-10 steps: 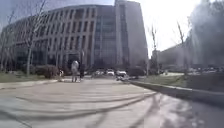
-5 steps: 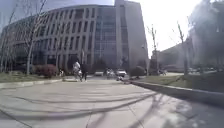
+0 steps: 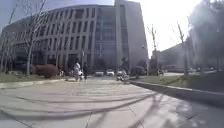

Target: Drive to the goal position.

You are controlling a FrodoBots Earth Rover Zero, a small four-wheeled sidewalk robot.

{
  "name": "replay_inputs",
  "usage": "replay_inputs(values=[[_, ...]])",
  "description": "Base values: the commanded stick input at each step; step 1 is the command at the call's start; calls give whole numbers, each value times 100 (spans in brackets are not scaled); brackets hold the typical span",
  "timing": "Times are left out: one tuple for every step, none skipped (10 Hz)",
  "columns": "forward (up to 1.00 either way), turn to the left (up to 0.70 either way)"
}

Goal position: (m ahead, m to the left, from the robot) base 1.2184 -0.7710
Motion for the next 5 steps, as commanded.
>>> replay_inputs(values=[[70, 14], [70, 24], [70, 34], [70, 35], [70, 35]])
